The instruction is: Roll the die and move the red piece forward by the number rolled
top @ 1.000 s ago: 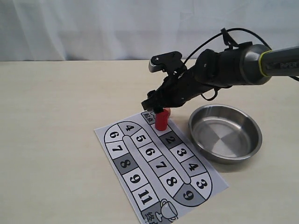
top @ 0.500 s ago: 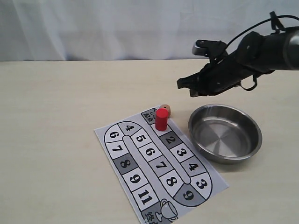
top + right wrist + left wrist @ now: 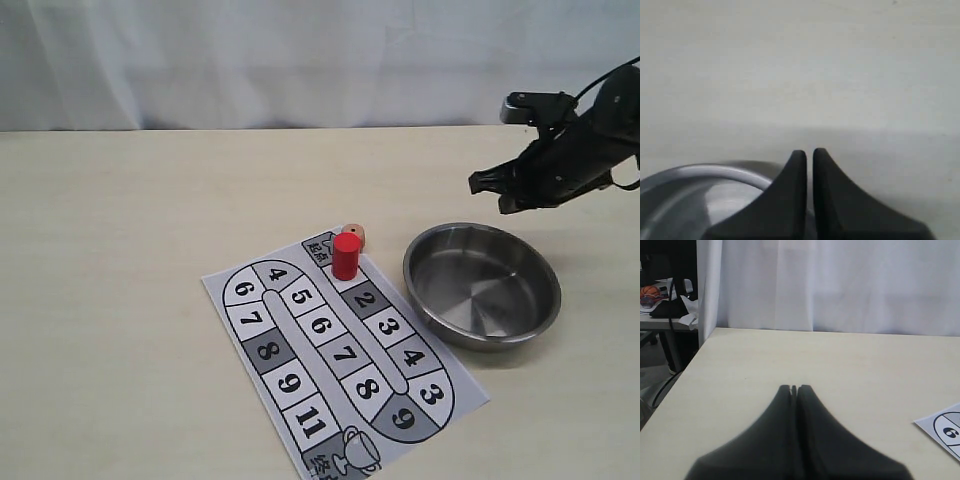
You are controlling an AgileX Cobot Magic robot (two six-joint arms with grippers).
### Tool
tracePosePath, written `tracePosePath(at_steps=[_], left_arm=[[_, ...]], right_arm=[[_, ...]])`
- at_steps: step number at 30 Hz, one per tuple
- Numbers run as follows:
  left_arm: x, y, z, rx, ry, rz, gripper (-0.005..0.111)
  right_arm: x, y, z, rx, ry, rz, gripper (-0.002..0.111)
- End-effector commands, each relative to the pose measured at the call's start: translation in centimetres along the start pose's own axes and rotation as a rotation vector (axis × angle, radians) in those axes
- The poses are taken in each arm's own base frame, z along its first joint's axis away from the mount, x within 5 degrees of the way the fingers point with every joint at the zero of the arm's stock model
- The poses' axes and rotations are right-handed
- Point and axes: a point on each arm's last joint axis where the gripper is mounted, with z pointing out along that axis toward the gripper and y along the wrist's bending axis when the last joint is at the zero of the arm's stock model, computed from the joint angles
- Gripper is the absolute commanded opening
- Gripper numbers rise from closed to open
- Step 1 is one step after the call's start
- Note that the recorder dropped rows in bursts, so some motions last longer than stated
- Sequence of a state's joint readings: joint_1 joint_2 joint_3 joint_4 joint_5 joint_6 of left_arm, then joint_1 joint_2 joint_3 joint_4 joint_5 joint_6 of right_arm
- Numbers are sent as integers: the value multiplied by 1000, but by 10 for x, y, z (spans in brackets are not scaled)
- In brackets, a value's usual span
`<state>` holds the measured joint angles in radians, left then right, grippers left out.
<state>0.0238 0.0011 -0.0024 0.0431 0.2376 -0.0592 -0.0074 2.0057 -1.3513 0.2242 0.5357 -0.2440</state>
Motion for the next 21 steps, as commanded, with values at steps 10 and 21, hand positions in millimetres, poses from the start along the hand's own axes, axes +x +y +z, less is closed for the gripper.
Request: tracePosePath(at_steps=[10, 21], left_arm=[[0, 0, 0, 0, -9, -4, 0], [0, 0, 0, 0, -9, -4, 0]], right_arm=[[10, -25, -7, 35, 89, -26, 4], [3, -20, -42, 33, 59, 16, 4]])
